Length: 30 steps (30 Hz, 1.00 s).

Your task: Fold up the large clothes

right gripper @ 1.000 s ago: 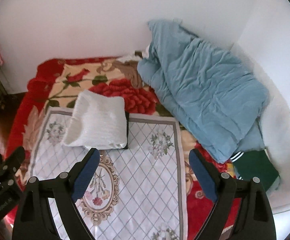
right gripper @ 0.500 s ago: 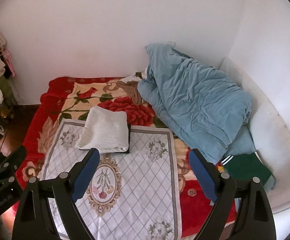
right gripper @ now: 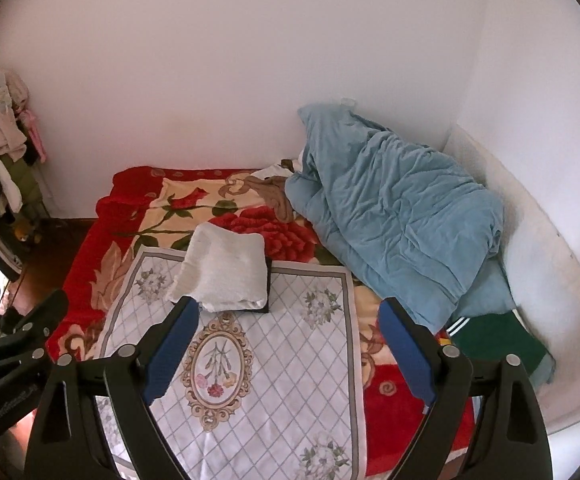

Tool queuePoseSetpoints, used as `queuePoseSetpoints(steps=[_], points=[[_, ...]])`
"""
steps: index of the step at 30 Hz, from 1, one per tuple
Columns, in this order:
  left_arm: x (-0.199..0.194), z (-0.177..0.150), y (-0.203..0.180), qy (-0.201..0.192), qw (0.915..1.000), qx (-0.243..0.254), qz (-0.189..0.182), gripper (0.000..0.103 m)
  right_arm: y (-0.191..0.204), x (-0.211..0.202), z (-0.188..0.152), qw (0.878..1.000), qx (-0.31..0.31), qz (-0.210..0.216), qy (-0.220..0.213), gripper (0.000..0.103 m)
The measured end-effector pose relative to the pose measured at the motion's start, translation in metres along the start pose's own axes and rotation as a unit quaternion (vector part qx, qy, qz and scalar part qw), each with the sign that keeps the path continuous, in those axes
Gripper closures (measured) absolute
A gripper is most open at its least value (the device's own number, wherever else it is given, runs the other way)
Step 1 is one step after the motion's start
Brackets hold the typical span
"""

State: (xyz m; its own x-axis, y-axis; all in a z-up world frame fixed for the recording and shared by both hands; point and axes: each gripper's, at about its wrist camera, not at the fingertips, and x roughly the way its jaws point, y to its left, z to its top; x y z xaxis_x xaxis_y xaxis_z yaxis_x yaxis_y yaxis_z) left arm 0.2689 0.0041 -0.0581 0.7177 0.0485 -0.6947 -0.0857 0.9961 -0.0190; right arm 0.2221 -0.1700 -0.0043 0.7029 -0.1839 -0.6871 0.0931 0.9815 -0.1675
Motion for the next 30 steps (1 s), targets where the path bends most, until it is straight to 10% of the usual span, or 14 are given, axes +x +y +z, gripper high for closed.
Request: queuePoseSetpoints(steps=[30], points=[[-0.021, 0.001, -0.002, -0.013, 0.9999, 0.004, 0.007, 0.0, -0.001, -0.003, -0.001, 1.0, 0.001, 0.008, -0.002, 0.006]])
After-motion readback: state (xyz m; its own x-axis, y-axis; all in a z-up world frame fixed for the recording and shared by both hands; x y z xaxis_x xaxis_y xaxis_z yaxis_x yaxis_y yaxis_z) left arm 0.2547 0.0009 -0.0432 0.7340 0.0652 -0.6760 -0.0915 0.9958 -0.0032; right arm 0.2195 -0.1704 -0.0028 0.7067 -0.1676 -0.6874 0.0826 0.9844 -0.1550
